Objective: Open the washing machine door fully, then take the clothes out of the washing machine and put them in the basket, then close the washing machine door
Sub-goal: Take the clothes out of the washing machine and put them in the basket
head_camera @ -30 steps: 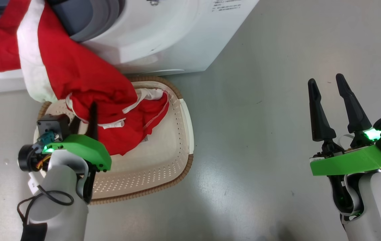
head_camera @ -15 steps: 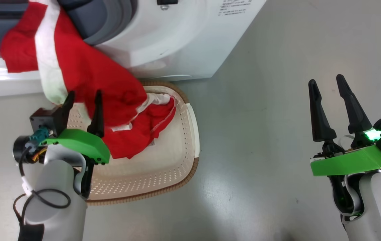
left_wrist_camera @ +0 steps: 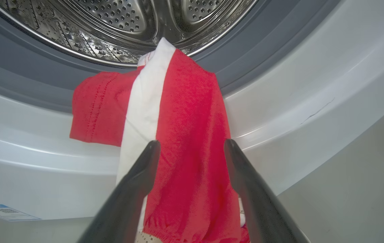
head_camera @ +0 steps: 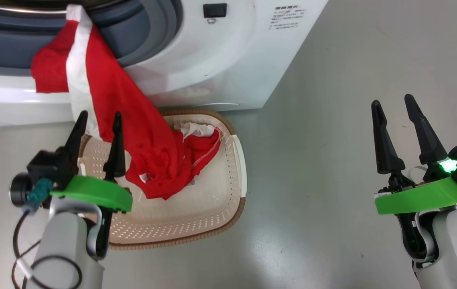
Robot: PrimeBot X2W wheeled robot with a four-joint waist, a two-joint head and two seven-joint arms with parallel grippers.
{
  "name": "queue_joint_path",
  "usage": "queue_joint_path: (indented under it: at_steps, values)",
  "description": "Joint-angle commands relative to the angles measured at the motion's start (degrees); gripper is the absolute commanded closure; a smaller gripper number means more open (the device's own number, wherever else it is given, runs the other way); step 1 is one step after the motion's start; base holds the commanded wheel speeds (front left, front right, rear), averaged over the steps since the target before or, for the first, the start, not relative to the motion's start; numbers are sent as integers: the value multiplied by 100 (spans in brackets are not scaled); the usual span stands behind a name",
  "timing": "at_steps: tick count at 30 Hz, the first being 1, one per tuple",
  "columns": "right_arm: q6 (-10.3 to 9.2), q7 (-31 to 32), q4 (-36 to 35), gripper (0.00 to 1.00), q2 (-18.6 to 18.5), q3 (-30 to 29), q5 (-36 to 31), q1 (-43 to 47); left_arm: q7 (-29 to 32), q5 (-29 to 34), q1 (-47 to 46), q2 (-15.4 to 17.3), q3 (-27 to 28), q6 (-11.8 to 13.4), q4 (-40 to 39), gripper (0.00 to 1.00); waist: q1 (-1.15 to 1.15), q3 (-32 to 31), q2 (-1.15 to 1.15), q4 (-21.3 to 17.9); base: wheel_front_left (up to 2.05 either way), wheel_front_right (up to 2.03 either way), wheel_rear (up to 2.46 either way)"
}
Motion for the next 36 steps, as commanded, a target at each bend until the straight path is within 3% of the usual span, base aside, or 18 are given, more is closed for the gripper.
queue_joint_path:
  at_steps: [1, 18, 26, 36]
  values:
    - [36, -37, -113, 0, -48, 114, 37, 181, -28, 6, 271, 163, 151, 49, -288, 0, 0, -61, 0, 40, 0, 0, 0]
    - [36, -37, -136, 0, -114, 77, 32, 327, -28, -82, 1461, 163, 111, 381, -2125, 0, 0, -190, 0, 128, 0, 0, 0]
    - [36, -37, -144, 0, -120, 67, 33, 330, -28, -138, 1516, 163, -78, 500, -2265, 0, 0, -188, 0, 142, 0, 0, 0]
    - [36, -37, -156, 0, -123, 29, 29, 364, -28, -184, 1082, 163, -162, 476, -2082, 0, 0, -168, 0, 201, 0, 0, 0]
